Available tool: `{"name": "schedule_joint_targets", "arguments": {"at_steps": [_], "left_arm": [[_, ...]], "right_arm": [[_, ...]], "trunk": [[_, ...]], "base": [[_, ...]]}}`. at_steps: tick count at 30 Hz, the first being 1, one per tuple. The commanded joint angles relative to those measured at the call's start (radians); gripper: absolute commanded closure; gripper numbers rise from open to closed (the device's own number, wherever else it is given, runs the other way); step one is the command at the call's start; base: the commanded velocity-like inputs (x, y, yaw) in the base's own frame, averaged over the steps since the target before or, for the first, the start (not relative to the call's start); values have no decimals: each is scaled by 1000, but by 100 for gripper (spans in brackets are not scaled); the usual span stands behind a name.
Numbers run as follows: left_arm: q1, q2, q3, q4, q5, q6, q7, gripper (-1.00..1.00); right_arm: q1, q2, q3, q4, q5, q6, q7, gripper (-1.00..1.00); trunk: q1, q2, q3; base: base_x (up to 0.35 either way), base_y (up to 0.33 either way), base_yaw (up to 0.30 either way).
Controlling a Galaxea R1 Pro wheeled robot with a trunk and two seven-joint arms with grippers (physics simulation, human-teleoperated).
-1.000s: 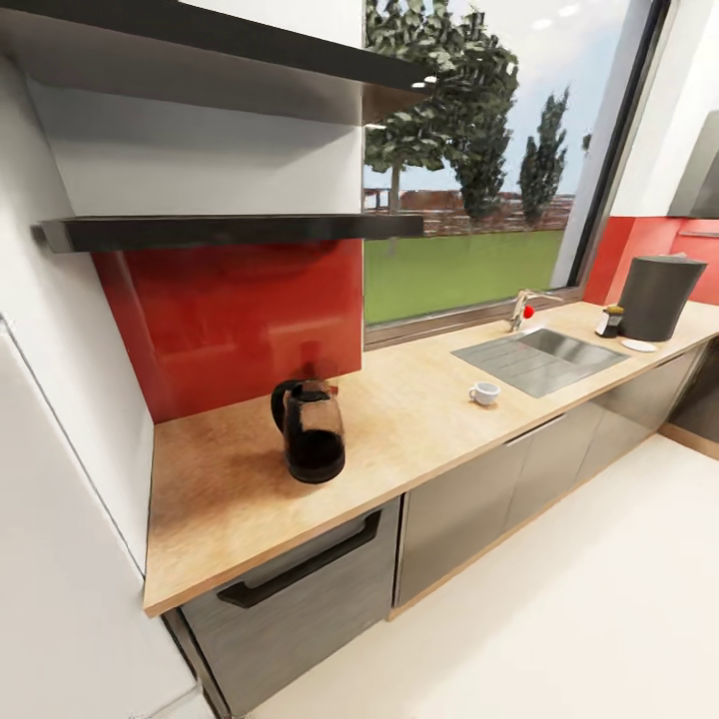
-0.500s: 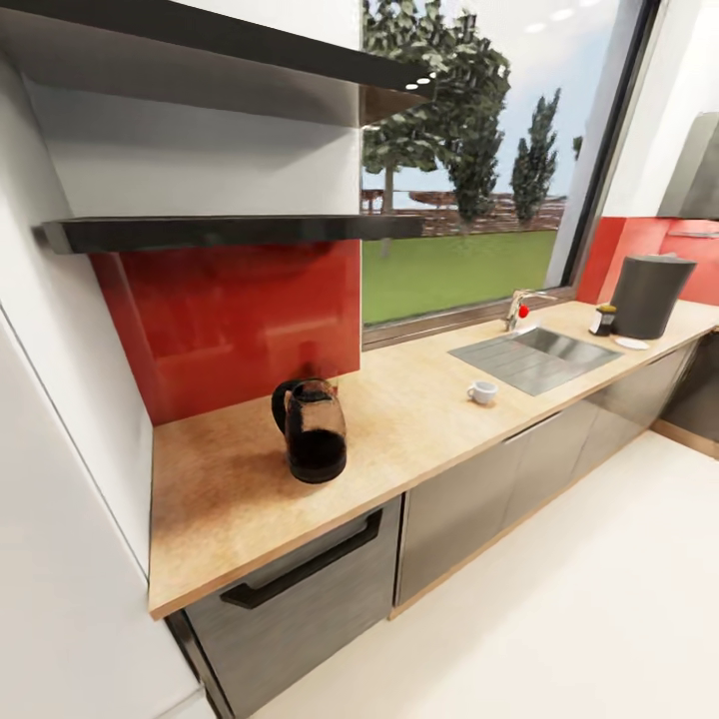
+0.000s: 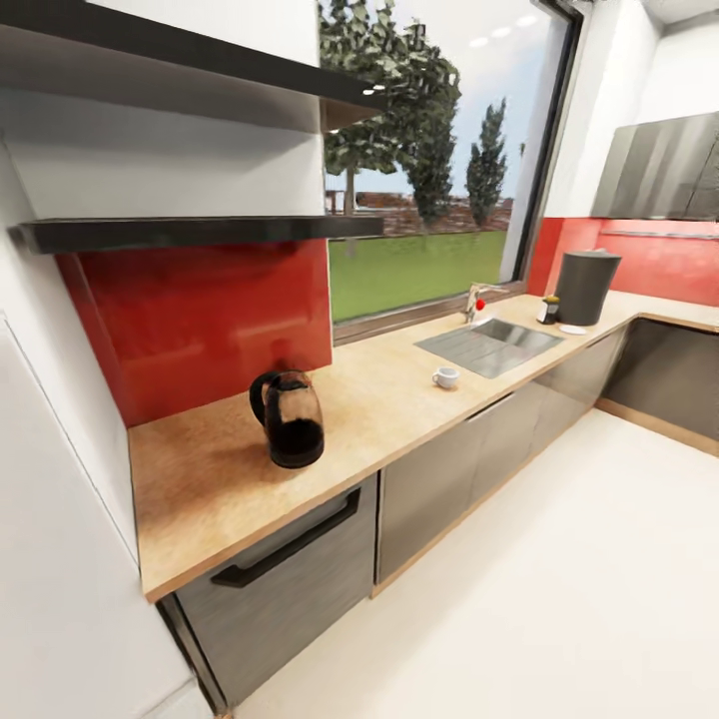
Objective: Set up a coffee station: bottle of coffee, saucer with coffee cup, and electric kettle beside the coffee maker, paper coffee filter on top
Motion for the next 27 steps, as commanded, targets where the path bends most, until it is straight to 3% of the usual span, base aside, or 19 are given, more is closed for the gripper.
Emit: {"name": "schedule_joint_targets", "arguments": {"at_steps": [1,6,12,17,27], "left_arm": [[-1,0,-8,1,11,-3,-4,-100],[-1,-1,-7,0,10,-3,-4,-100],[-4,-6,-7,-44,10,-6,-5,-100],[-7,-31,-8,-262,-3,-5,-9,-100],[-14,-38,-8,-558,-17,-7,-23,-100]], "right_arm": [[-1,0,-8,1,10,-3,-3,-100],[-1,0,-8,0,10,-3,-3,-100],[-1,0,-9,-1,10,-2,-4,-100],[-1,1,-8,-1,11,-3,-5,-100],[-1,-2,-7,-2,13,-6,-5,-100]], "trunk": [[0,-1,-2],[0,-1,-2],[0,-1,-2],[0,-1,-2],[0,-1,-2]], "base": [[-325,16,-67],[-257,5,-24],[-27,0,-2],[-1,0,0],[0,0,0]]}}
